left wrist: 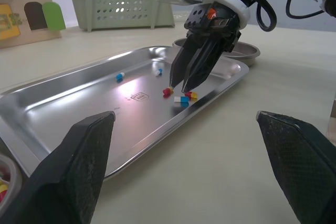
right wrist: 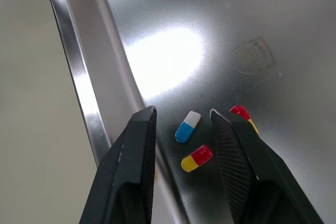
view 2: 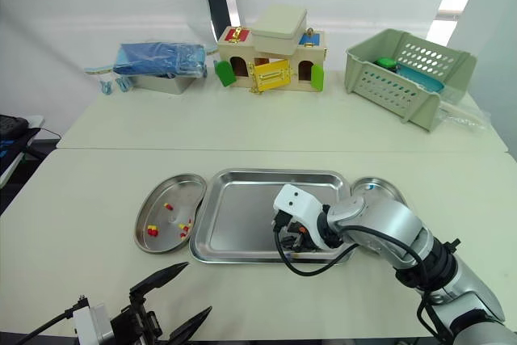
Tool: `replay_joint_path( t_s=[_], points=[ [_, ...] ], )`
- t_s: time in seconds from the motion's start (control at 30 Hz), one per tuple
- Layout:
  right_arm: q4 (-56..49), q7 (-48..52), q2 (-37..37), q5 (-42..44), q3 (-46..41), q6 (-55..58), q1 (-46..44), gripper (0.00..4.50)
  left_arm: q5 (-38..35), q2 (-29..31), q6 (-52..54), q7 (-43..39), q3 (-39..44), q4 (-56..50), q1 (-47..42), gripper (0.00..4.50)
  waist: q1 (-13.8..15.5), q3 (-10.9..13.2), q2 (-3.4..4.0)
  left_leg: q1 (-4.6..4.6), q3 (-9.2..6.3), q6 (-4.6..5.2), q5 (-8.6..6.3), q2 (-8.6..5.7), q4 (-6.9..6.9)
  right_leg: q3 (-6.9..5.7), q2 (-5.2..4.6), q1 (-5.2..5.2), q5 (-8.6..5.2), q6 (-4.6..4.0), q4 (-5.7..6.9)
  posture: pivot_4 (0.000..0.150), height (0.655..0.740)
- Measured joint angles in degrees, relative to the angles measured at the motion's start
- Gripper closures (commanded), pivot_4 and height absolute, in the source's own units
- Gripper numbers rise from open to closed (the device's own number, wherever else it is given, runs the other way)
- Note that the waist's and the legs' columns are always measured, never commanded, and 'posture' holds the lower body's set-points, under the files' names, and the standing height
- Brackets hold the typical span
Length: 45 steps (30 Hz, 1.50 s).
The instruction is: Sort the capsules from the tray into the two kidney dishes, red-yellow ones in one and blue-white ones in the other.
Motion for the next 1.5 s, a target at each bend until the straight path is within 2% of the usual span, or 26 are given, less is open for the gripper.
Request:
replay_joint_path(
  t_s=[0.53,0.77,1.2,1.33,1.5],
  points=[
    [0.21,-0.02,-0.52,-4.44,4.80,-2.21,-0.12,2.71,0.04,0.22,-0.85,0.69,-0.93,0.00,0.53,0.00,-0.02,0.00,0.00,0.00,0.00,0.00,0.00,0.00,-0.01,0.01,0.00,-0.03,0.00,0.00,0.00,0.150,0.7400],
    [0.09,0.77,-1.30,-6.36,6.80,-3.49,-0.94,4.29,0.06,0.39,-0.84,1.39,-1.03,0.00,0.56,0.00,-0.02,0.00,0.00,0.00,0.00,0.00,0.00,0.00,-0.02,0.00,0.00,-0.03,0.00,0.00,-0.01,0.150,0.7400],
    [0.15,2.71,-1.43,-7.90,7.59,-6.04,-0.47,4.29,0.20,1.00,-0.81,2.73,-1.66,0.00,0.52,0.00,-0.01,0.00,0.00,-0.02,-0.01,0.00,0.00,0.00,-0.02,0.00,0.00,-0.03,0.00,0.00,-0.02,0.150,0.7400],
    [-1.20,6.21,-3.18,-5.26,1.76,-8.45,2.01,4.29,0.20,1.67,-0.75,2.79,-2.31,-0.12,0.15,0.00,0.15,0.01,0.00,-0.20,-0.05,0.00,0.00,-0.01,0.01,-0.06,-0.01,-0.11,0.00,0.00,-0.04,0.150,0.7400],
    [-4.37,13.96,-14.08,-2.91,-9.70,-16.27,8.23,4.29,0.16,3.52,-0.96,0.93,-4.11,-1.46,-0.53,0.00,0.43,0.02,-0.02,-0.30,-0.10,0.00,0.00,-0.03,0.00,-0.15,-0.02,-0.12,0.00,0.00,-0.15,0.150,0.7400]
  ],
)
